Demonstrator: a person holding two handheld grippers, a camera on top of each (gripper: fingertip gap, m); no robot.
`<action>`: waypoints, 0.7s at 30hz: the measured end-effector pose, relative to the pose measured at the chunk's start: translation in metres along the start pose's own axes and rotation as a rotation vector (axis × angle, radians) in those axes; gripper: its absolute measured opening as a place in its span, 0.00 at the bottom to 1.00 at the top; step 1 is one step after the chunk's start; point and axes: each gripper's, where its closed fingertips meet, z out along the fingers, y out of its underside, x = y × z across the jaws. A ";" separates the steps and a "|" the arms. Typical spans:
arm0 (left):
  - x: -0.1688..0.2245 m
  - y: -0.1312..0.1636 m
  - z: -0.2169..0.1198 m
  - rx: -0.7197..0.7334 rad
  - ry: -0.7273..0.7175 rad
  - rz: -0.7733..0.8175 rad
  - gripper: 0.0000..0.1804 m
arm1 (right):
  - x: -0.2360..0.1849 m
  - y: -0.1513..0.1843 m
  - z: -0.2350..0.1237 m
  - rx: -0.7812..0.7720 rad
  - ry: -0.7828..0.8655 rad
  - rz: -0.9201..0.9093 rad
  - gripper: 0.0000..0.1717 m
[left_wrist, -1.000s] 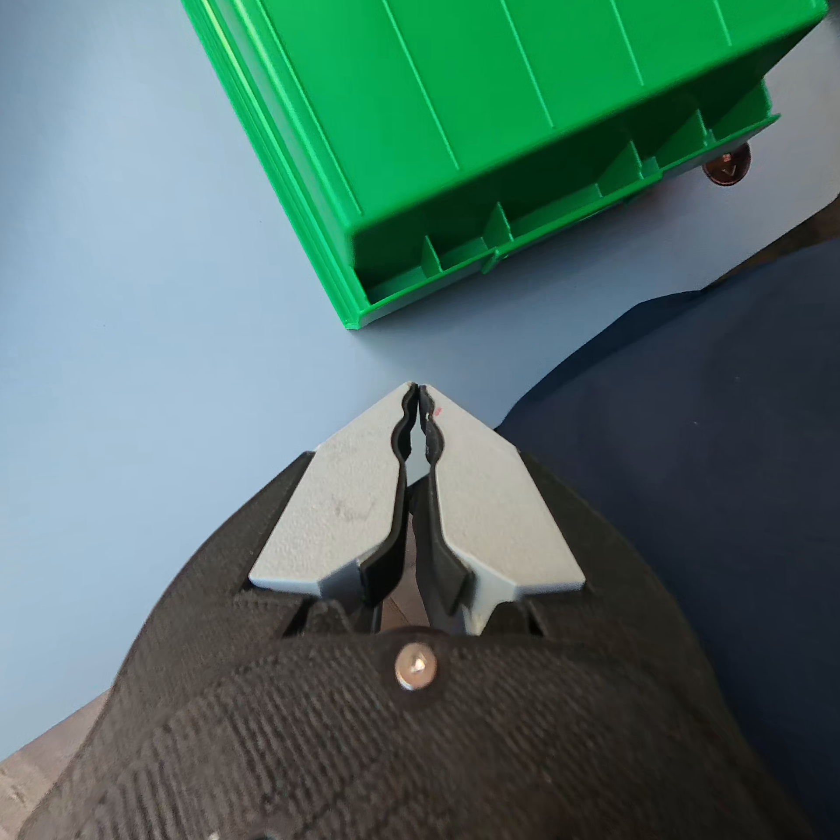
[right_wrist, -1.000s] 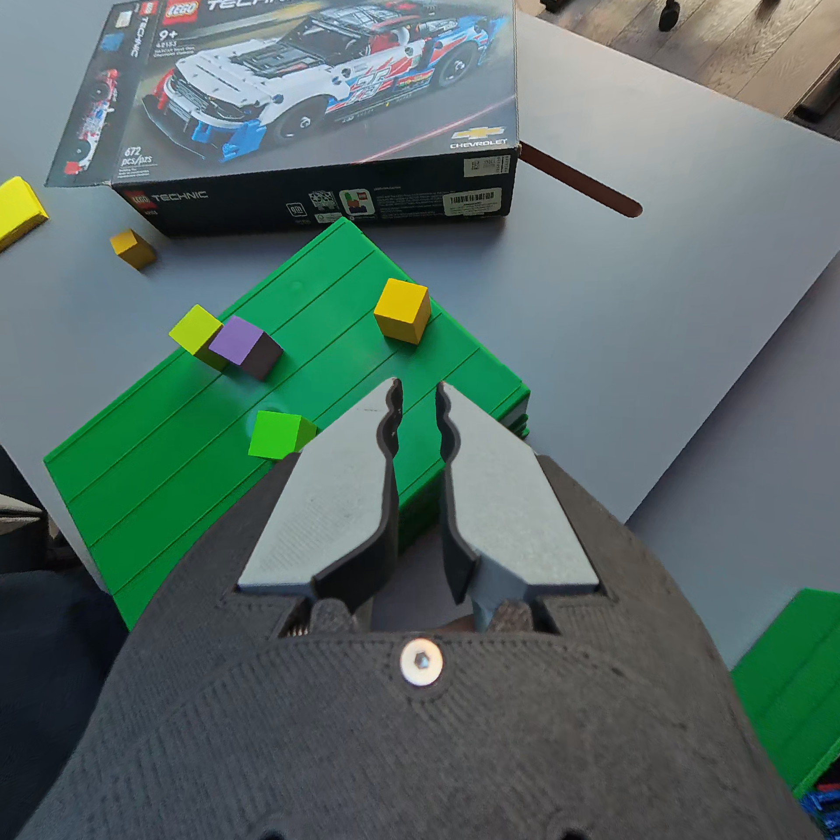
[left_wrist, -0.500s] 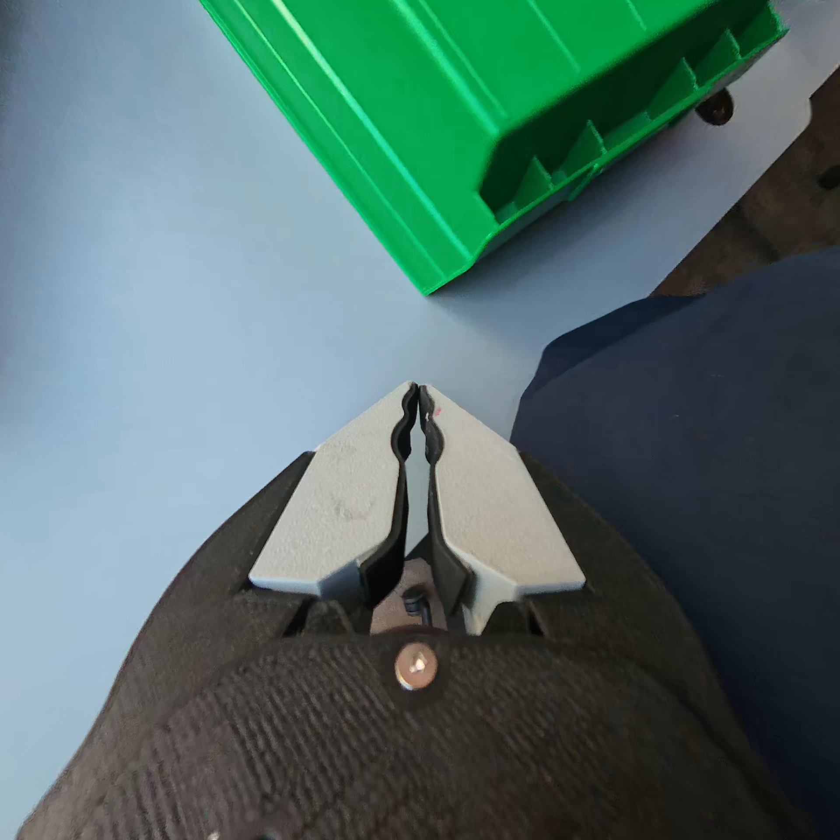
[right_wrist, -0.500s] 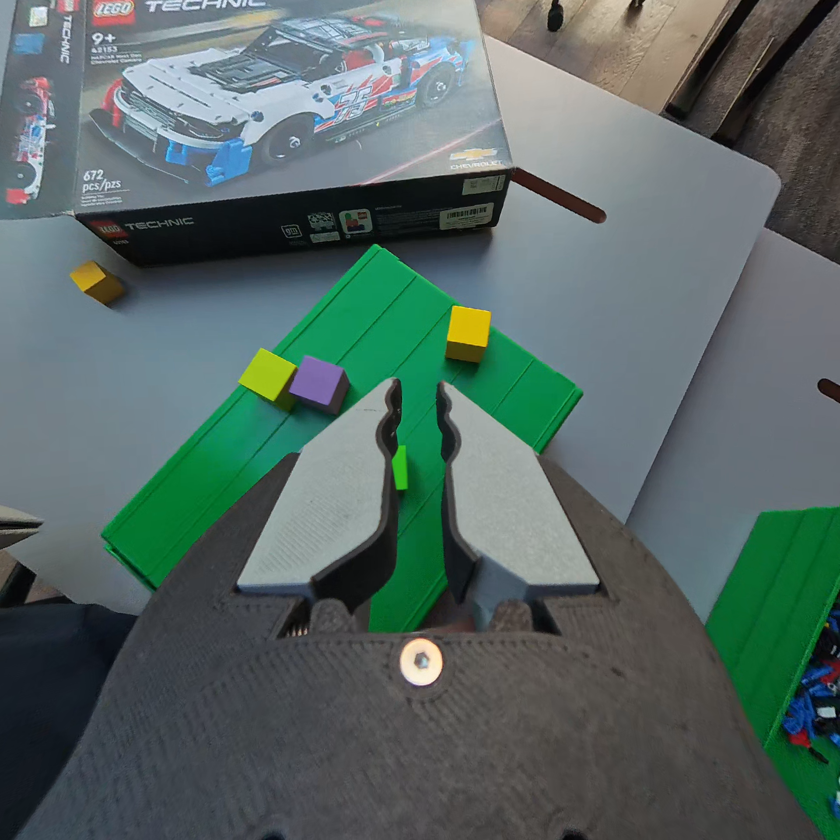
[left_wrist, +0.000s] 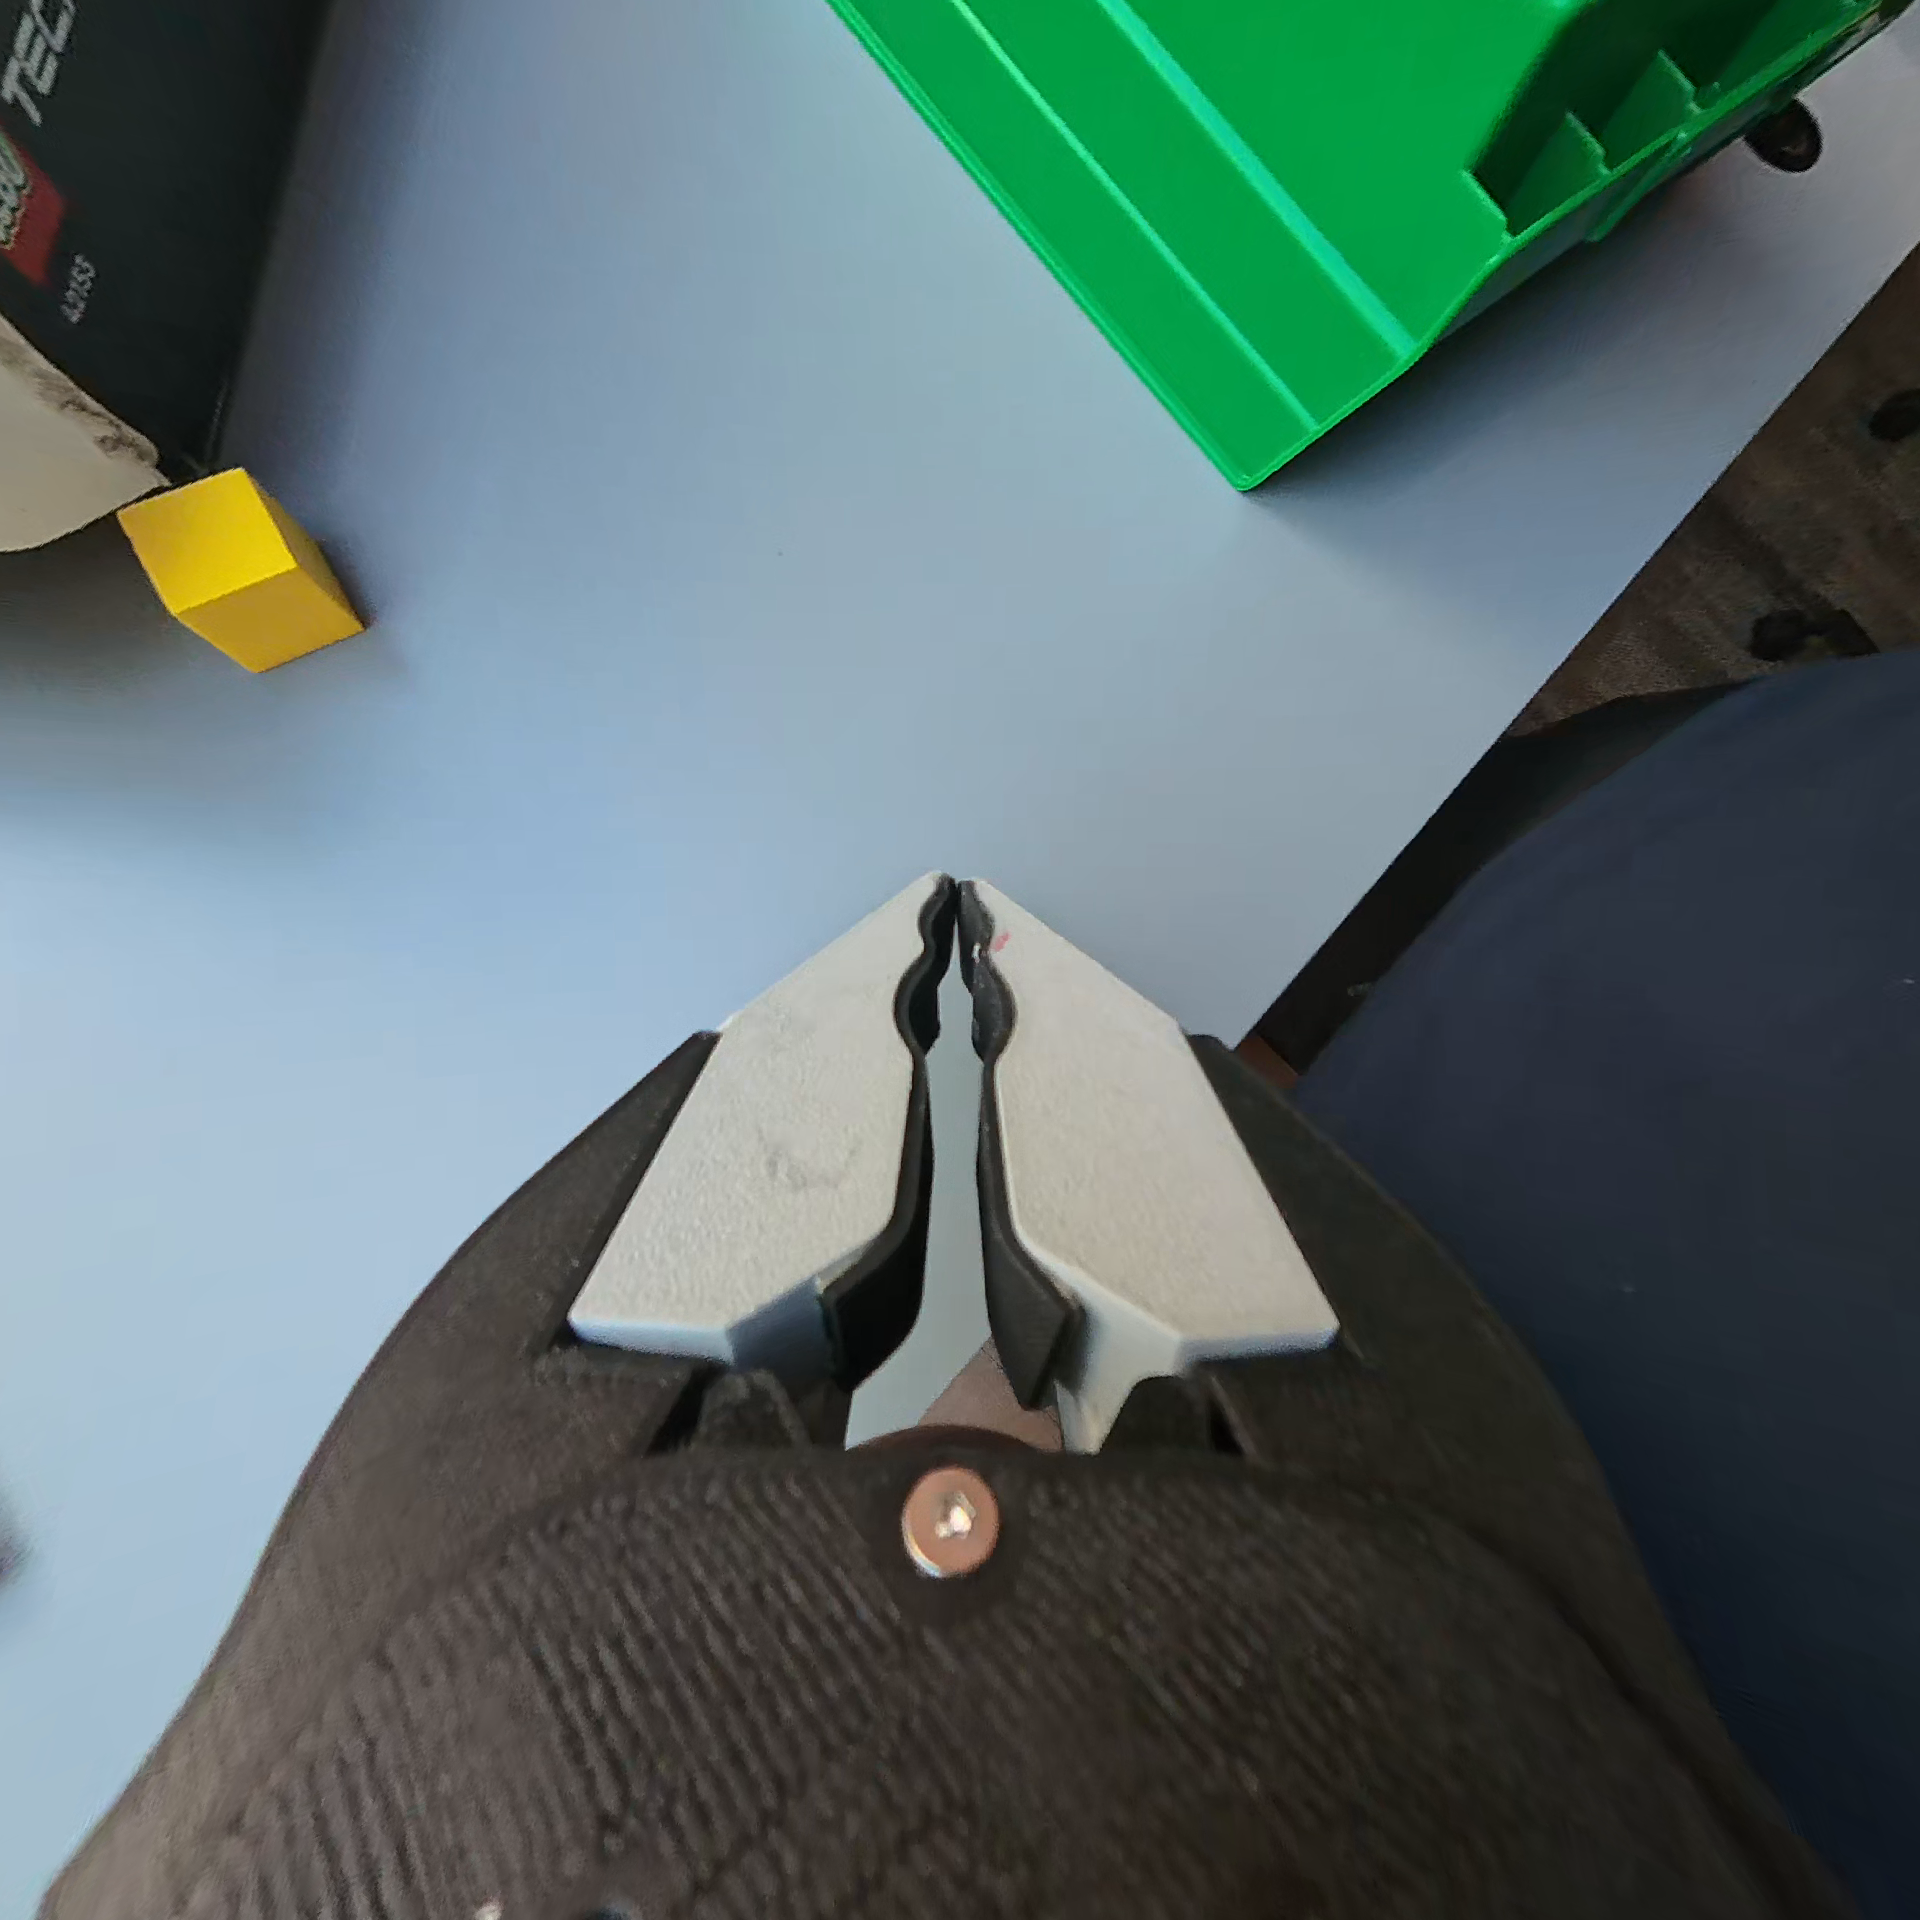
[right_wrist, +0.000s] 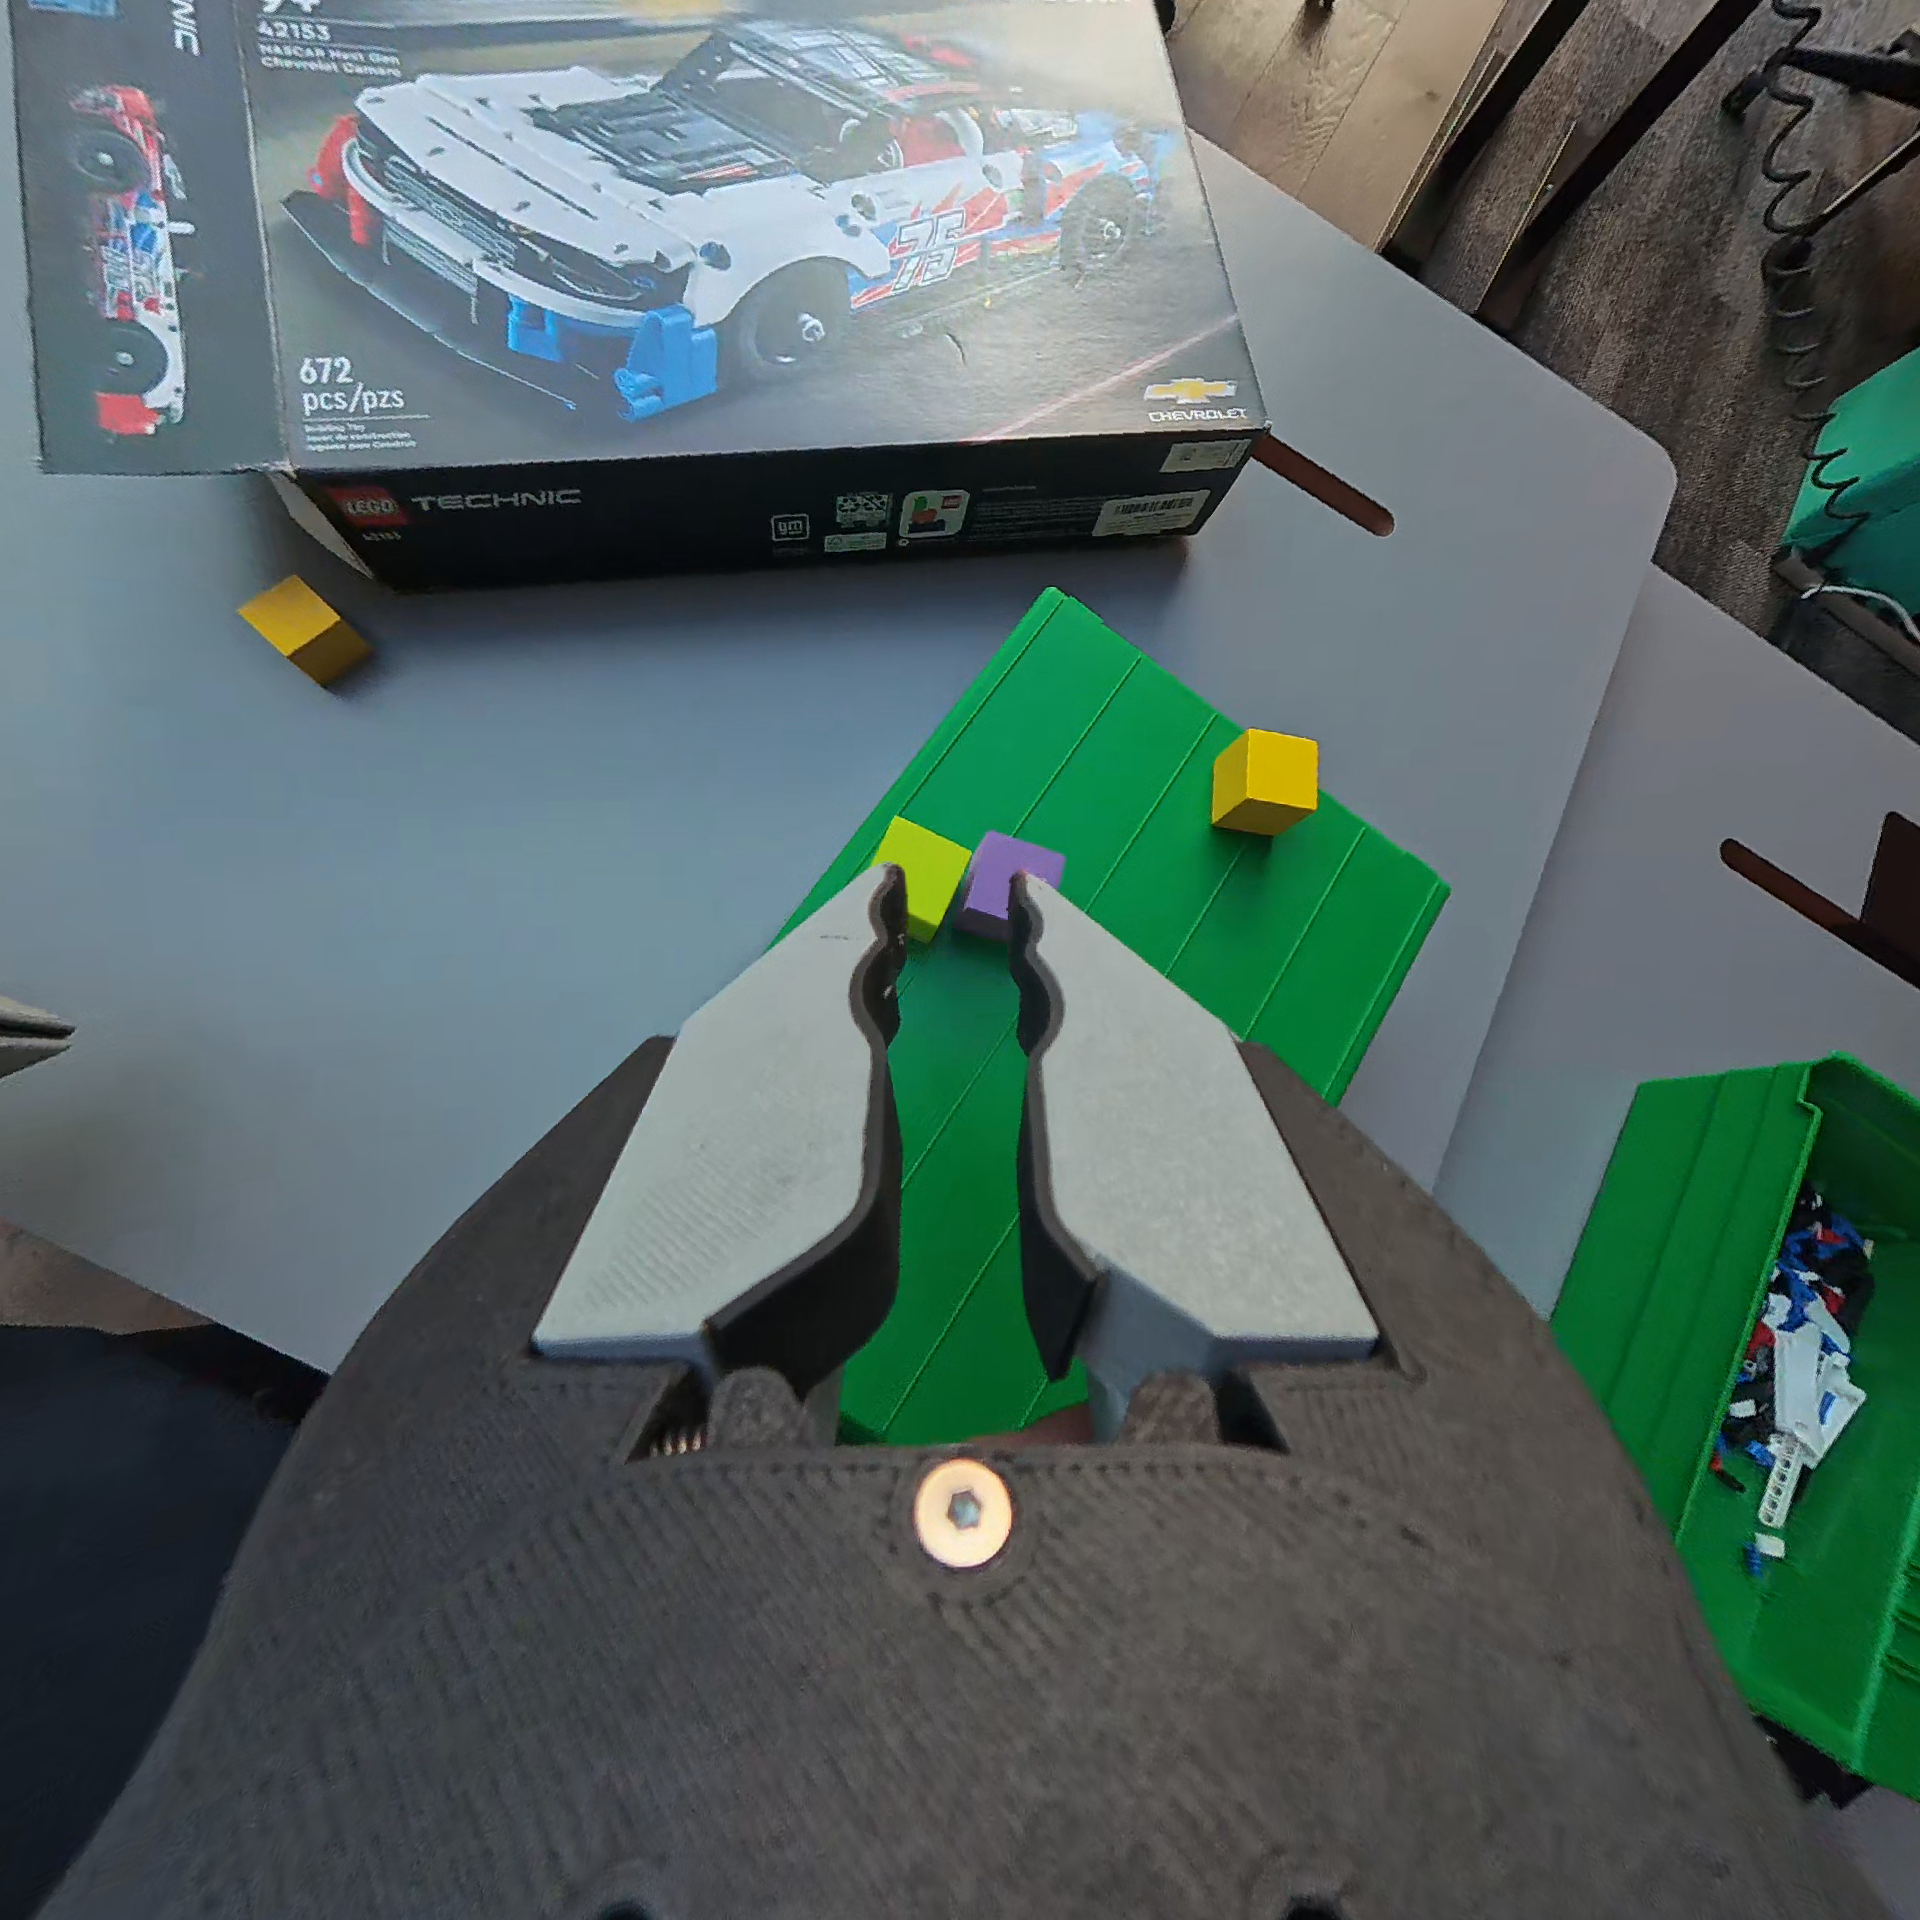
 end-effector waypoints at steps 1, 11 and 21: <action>-0.001 0.000 -0.001 0.001 -0.008 -0.002 0.00 | 0.000 0.001 0.000 0.003 0.001 0.004 0.12; 0.004 -0.023 0.015 -0.021 -0.022 -0.025 0.00 | 0.020 0.012 0.004 0.006 -0.079 0.002 0.36; -0.035 -0.043 0.029 -0.088 -0.209 -0.131 0.18 | 0.040 0.040 -0.011 0.080 -0.205 0.060 0.02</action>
